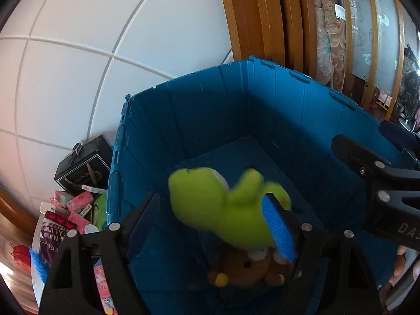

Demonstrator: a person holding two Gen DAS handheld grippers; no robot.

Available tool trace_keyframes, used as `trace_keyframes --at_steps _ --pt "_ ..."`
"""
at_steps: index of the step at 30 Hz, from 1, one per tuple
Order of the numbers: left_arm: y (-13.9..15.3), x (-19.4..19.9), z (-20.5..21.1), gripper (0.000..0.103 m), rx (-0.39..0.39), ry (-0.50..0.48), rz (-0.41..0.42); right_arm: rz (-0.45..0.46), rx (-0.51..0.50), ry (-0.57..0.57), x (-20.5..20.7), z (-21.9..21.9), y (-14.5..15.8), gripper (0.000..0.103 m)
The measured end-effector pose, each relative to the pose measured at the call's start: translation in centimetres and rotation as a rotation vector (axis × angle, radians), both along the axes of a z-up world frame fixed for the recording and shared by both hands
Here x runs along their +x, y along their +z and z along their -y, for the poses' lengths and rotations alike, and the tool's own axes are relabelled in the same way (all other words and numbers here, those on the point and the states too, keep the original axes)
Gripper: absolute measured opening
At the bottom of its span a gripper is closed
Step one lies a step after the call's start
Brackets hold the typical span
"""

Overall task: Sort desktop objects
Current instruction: 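Carry the green frog into the blue crate and release it, then move both grippers back over the pile of toys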

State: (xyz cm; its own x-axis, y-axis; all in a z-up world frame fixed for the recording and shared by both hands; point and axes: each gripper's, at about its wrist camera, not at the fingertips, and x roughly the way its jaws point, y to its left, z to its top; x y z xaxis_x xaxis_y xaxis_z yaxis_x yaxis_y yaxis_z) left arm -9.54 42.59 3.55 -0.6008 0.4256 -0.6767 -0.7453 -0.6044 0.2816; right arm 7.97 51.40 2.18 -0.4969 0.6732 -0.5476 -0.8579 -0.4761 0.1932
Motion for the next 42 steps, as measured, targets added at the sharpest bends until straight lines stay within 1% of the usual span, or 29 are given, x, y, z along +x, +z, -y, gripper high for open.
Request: trace_keyframes --at_steps 2,4,7,10,13,17,19,22,24,26,28,30,35,39,42 --pt "0.3 0.0 0.4 0.080 0.006 0.019 -0.015 0.013 -0.016 -0.013 -0.1 -0.2 -0.2 0.103" --pt "0.6 -0.5 1.2 0.080 0.024 0.036 -0.003 0.001 -0.023 -0.021 0.0 -0.4 -0.2 0.103" --pt "1.8 -0.5 2.4 0.080 0.067 0.042 0.014 -0.009 -0.038 -0.016 0.0 -1.2 -0.3 0.103" --pt "2.5 0.2 3.6 0.080 0.091 0.042 -0.010 -0.005 -0.033 -0.001 -0.1 -0.8 -0.2 0.103" --pt "3.0 0.7 5.6 0.080 0.137 0.055 -0.033 0.005 -0.003 -0.006 -0.1 -0.4 -0.5 0.103" --pt "3.9 1.2 9.6 0.082 0.221 0.133 -0.078 0.017 0.041 -0.013 -0.2 0.3 -0.6 0.103" --pt "4.3 1.6 12.2 0.088 0.265 0.171 -0.114 0.026 0.068 -0.021 -0.3 0.7 -0.5 0.103" --pt "4.2 2.0 16.1 0.094 0.317 0.238 -0.171 0.030 0.106 -0.021 -0.4 1.3 -0.3 0.103" --pt "3.7 1.6 18.9 0.094 0.347 0.278 -0.167 0.026 0.118 -0.016 -0.4 1.6 -0.3 0.103" --pt "3.0 1.0 21.9 0.094 0.381 0.295 -0.135 0.011 0.142 -0.001 -0.3 2.2 -0.2 0.103" --pt "2.2 0.2 24.5 0.094 0.383 0.336 -0.111 -0.006 0.147 0.030 -0.3 3.4 -0.3 0.103" --pt "1.3 -0.7 27.1 0.094 0.367 0.396 -0.115 -0.052 0.164 0.068 -0.3 5.2 0.2 0.103" --pt "-0.6 -2.5 34.6 0.094 0.331 0.543 -0.134 -0.166 0.280 0.209 -1.7 12.2 2.7 0.103" --pt "-1.7 -3.9 41.2 0.094 0.322 0.626 -0.151 -0.238 0.295 0.317 -4.1 17.1 3.9 0.103" --pt "-2.7 -5.2 46.2 0.094 0.317 0.676 -0.146 -0.240 0.305 0.376 -7.0 20.7 4.2 0.103"
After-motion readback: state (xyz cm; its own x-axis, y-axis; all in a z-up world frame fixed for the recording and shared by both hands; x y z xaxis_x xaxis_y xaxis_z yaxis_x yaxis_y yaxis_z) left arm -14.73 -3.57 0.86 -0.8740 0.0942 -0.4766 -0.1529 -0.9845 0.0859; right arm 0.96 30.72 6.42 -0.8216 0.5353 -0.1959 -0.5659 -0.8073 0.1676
